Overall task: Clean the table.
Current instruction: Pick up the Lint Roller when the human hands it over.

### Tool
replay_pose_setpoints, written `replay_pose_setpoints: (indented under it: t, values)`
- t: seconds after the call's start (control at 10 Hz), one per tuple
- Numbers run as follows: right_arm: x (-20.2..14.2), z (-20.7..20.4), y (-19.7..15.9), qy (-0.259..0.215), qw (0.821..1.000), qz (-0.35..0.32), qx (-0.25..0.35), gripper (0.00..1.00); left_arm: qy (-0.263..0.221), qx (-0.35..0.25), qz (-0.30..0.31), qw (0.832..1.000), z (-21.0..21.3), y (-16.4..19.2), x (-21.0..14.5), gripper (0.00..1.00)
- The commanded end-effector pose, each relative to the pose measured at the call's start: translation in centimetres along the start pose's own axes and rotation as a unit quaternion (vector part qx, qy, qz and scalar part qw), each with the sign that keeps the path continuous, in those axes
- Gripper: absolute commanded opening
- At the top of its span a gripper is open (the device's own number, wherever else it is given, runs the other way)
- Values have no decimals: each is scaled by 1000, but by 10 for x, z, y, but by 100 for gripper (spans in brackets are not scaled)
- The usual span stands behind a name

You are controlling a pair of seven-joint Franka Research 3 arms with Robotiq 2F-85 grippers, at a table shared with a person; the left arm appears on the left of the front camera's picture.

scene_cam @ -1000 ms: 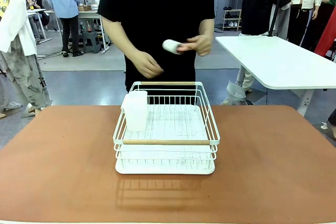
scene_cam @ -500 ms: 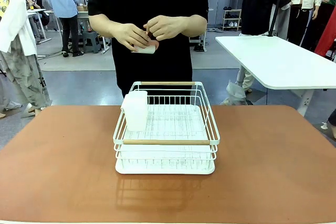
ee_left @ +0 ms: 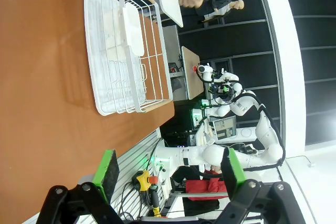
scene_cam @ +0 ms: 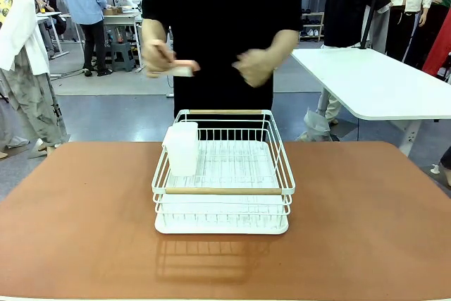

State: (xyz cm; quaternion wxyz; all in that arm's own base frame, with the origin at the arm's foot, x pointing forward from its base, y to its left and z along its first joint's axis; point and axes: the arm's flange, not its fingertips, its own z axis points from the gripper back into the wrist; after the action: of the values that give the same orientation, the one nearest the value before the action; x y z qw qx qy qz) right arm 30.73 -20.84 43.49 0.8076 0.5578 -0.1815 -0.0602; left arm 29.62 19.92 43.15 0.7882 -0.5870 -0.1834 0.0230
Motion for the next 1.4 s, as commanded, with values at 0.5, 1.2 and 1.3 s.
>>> replay_pose_setpoints:
  t: [0.5, 1.2, 1.3]
  values:
    - [-1, 2, 4, -1, 1000, 5, 6, 100, 2, -6, -3, 1000, 3, -1, -2, 100]
    - [-1, 2, 4, -1, 1000, 5, 6, 100, -97, 106, 99, 985, -26, -63, 17, 100]
    - [-1, 2, 4, -1, 1000, 5, 6, 100, -102, 125, 119, 980, -33, -76, 18, 100]
